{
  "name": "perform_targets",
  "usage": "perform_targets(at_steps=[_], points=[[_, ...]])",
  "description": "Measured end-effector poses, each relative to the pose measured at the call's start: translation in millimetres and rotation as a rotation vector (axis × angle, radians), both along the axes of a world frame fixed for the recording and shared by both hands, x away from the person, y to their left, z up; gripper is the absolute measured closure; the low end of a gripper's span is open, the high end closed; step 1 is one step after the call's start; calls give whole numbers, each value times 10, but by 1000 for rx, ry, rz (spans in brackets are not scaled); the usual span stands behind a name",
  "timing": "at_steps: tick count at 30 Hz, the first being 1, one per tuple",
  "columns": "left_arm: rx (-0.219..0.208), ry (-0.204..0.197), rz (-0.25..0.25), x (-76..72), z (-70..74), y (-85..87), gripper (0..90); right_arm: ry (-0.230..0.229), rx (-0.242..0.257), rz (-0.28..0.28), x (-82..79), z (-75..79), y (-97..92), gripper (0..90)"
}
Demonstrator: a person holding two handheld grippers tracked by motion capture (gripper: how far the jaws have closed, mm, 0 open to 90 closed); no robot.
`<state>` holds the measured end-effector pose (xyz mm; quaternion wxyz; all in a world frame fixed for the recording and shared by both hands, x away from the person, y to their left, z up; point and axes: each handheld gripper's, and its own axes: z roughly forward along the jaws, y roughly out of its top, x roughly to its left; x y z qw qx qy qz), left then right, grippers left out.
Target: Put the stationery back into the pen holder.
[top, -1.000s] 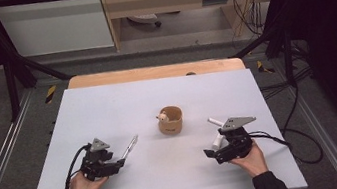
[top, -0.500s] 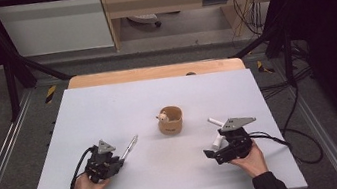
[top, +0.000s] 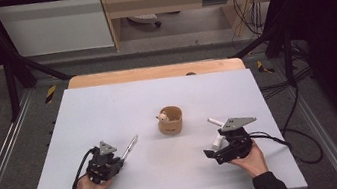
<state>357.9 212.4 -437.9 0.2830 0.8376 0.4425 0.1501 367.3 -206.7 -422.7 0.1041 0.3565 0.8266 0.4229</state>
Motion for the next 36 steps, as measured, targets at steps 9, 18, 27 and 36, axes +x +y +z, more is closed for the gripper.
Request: perform_targets(at_steps=[9, 18, 27, 36], points=[[-59, -21, -34, -29, 110, 91, 796, -8, -2, 11, -7, 12, 7, 17], [-95, -29, -120, -76, 210, 52, 797, -34, -26, 45, -33, 36, 83, 17], [-107, -16, -189, -78, 283, -54, 797, -73, -81, 97, -49, 60, 257, 17], [-95, -6, -283, -78, 356, -218, 797, -110, -124, 146, -76, 73, 450, 17]])
